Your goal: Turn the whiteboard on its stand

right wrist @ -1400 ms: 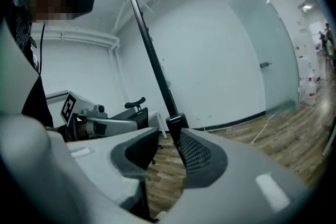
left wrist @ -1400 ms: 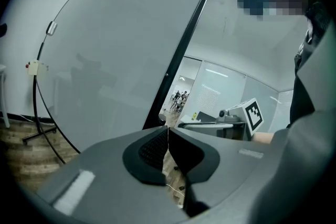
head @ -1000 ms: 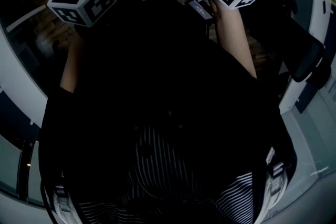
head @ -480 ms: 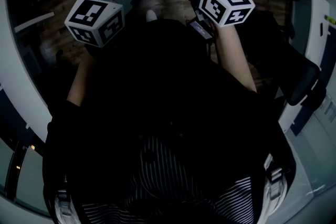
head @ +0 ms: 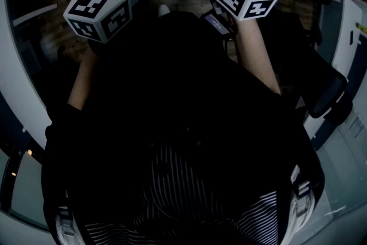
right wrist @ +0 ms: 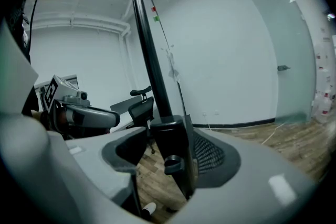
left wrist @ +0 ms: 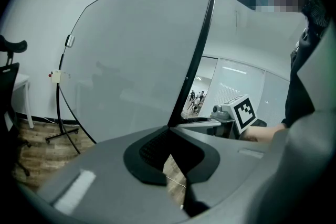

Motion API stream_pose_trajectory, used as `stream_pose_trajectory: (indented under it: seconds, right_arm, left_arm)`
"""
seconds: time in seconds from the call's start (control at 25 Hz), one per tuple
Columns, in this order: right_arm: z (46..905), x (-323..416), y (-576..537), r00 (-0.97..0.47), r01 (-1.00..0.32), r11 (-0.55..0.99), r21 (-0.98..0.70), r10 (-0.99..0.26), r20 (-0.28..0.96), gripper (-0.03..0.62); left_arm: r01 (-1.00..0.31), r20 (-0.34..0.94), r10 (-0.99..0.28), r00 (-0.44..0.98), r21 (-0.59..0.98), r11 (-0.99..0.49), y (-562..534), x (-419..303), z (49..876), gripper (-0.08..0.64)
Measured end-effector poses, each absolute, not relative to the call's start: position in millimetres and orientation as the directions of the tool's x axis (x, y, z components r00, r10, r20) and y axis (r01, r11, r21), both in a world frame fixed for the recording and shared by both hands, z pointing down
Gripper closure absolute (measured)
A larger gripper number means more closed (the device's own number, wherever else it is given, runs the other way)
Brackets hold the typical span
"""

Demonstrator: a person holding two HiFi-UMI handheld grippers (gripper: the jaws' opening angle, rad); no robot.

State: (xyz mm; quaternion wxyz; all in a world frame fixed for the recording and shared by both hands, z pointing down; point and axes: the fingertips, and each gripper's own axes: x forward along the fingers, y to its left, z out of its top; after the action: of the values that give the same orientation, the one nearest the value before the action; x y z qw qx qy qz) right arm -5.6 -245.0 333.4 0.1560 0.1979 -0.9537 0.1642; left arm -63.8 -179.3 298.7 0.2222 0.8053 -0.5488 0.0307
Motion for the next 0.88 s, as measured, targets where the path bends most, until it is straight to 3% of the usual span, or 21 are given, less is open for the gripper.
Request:
stream_pose_trajectory:
  seconds: [0.4,0.6,0.68,0.88]
  right_arm:
    - [342.4,-18.1,-241.6,-0.865,-0.430,0.869,-0.245,-0.319,0.387,0.325]
    - [348.8,-9.8,-257.6,-0.821,-0.506,0.840,-0.196,-0.400,0.408,0.330]
    - [352.4,-6.2,-264.7,-0.791,-0.547,0.819,-0.175,-0.437,0.429,0.374]
    - [360.0,0.2,-264.1,-0.715,-0.618,0.780,-0.103,-0.502,0.487,0.391]
  left_arm:
    - [-0.906,0.325,-0.882,0.341,0.363,-0.217,-156.6,-85.4,315.7,0.557]
    - [-0.907,0.333,-0.877,0.346,0.356,-0.223,-155.3,-84.0,318.4,0.557]
    - [-0.906,0.330,-0.878,0.348,0.359,-0.224,-151.9,-89.1,319.0,0.557]
    - [-0.903,0.307,-0.884,0.353,0.360,-0.236,-138.5,-102.1,316.0,0.556]
